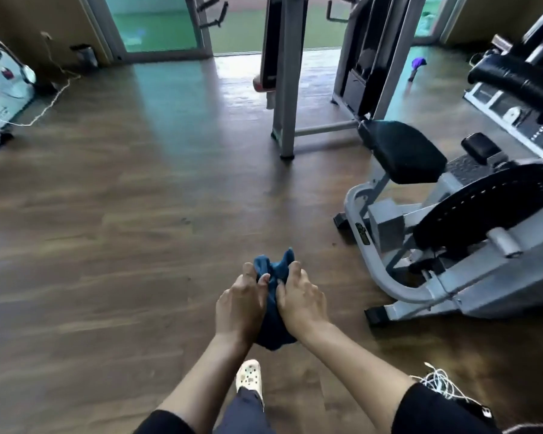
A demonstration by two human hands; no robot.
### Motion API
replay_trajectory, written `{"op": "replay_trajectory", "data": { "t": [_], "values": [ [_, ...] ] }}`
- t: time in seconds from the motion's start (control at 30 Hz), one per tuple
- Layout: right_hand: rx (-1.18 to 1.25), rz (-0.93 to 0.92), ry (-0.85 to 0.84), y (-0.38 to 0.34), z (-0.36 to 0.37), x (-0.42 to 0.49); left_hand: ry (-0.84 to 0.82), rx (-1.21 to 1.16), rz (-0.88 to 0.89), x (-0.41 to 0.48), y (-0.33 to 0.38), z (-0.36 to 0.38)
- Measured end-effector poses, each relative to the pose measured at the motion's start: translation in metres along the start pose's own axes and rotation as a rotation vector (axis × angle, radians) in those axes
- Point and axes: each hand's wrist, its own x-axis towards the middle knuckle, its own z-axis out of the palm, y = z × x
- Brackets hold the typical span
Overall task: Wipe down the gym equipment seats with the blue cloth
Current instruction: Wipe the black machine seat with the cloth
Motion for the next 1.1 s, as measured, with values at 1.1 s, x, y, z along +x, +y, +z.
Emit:
{"op": "replay_trajectory", "data": {
  "t": [1.1],
  "values": [
    [0.128,0.477,0.186,0.173,-0.185,0.630,-0.296,0.118,0.345,0.663,0.255,0.186]
  ]
}}
